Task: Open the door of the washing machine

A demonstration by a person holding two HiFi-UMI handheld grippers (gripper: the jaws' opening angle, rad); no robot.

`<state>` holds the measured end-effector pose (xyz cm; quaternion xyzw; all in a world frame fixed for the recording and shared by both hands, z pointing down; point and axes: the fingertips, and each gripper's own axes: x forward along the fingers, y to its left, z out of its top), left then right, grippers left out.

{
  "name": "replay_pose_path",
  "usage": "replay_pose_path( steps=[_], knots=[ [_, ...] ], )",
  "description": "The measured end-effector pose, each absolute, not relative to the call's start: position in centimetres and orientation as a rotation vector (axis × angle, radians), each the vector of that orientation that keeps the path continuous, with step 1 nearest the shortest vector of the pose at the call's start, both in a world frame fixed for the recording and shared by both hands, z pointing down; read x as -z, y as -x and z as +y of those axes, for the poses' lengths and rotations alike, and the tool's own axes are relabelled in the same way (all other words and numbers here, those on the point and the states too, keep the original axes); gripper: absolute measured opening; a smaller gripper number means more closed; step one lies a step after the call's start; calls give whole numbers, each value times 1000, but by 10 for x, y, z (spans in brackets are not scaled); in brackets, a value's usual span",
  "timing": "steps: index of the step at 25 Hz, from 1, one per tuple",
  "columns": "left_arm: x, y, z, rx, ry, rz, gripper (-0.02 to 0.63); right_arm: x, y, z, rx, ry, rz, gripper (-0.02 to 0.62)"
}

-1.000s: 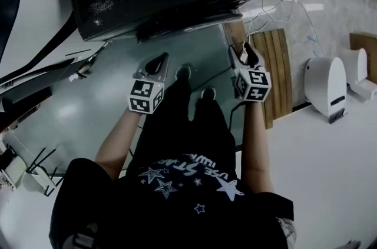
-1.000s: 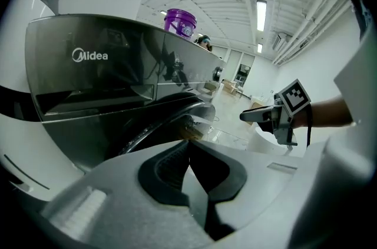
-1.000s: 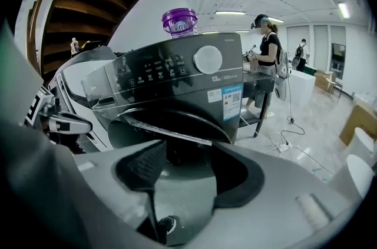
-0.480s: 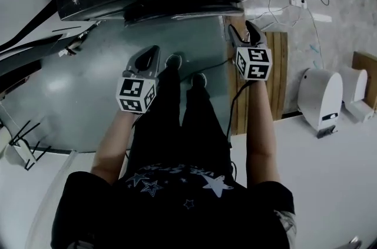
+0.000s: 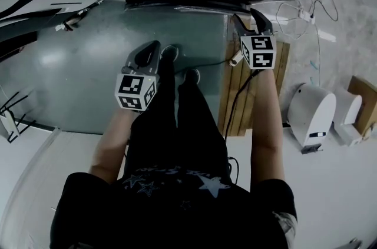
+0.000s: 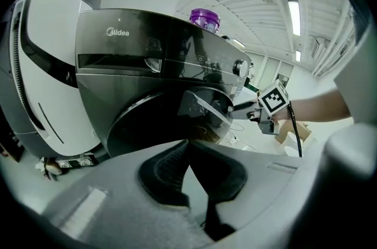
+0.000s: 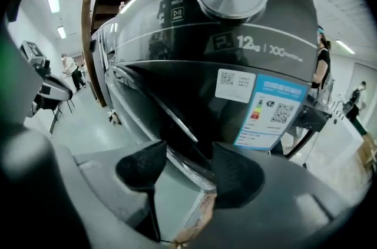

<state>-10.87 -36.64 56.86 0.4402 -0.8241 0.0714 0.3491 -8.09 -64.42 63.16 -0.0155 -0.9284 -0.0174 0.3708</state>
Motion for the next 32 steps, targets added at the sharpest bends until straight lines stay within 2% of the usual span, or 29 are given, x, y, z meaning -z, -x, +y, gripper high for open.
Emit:
replay_pose_path(
  steps=[4, 7, 17, 32],
  knots=[
    [-568, 102, -364, -180, -1104, -2159, 11, -639, 83, -645, 166, 94, -2307, 240],
    [-567, 94, -359, -183, -1078, -2174, 11, -640, 82, -645, 195, 97, -2297, 201],
    [-563, 81, -320, -182, -957, -2233, 11, -643, 74, -645, 177, 55, -2310, 198],
    [-565, 57, -256, -170, -858, -2246, 11, -642, 16, -607, 58, -85, -2301, 196]
  ],
)
